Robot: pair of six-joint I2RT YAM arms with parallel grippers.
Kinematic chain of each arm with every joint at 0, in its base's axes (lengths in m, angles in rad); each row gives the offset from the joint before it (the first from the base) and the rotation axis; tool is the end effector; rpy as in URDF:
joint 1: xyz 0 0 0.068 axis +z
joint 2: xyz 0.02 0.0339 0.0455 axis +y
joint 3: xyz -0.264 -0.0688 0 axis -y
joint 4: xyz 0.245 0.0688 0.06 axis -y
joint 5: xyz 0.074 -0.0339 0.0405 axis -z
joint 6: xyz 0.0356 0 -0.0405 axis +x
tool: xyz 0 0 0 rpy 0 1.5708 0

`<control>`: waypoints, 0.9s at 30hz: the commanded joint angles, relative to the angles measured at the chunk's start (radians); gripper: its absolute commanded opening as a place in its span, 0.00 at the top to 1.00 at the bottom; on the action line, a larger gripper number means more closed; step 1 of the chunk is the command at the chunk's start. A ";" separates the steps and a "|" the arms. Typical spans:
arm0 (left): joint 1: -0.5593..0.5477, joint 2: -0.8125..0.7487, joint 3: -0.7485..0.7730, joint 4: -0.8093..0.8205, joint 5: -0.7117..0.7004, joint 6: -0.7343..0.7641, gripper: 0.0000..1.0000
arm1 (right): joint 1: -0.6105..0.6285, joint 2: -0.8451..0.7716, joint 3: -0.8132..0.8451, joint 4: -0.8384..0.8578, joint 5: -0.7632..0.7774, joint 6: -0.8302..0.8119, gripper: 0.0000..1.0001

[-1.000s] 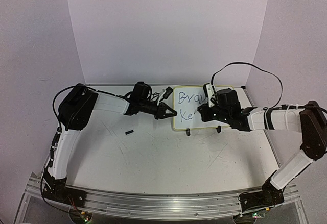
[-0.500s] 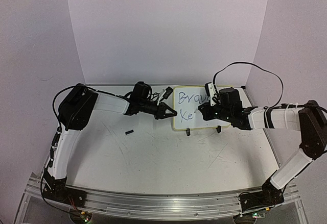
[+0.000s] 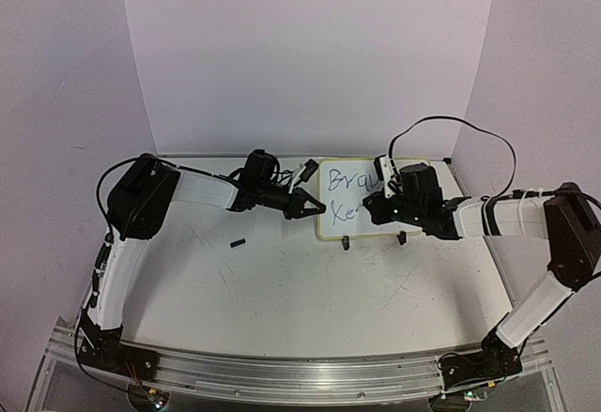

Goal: Write a sentence on the whiteboard

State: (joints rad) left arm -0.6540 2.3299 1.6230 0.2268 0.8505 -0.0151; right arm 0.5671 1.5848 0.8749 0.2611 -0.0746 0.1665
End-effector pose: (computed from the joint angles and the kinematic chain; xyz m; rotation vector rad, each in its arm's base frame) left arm 0.3912 -0.3336 0.1465 1.1708 1.7577 -1.2768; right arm 0.2915 0.1888 0.2158 -0.4572 2.0090 0.5359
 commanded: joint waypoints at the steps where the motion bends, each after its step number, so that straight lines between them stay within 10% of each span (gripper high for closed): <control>1: 0.008 0.032 0.002 -0.134 -0.129 0.087 1.00 | -0.001 0.020 0.014 0.012 0.030 0.011 1.00; 27: 0.008 0.025 -0.006 -0.136 -0.132 0.090 1.00 | -0.021 -0.040 0.006 0.004 0.157 0.016 1.00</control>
State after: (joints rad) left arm -0.6540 2.3299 1.6230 0.2264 0.8486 -0.0158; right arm 0.5655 1.5761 0.8692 0.2314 0.0097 0.1921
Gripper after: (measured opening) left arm 0.049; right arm 0.096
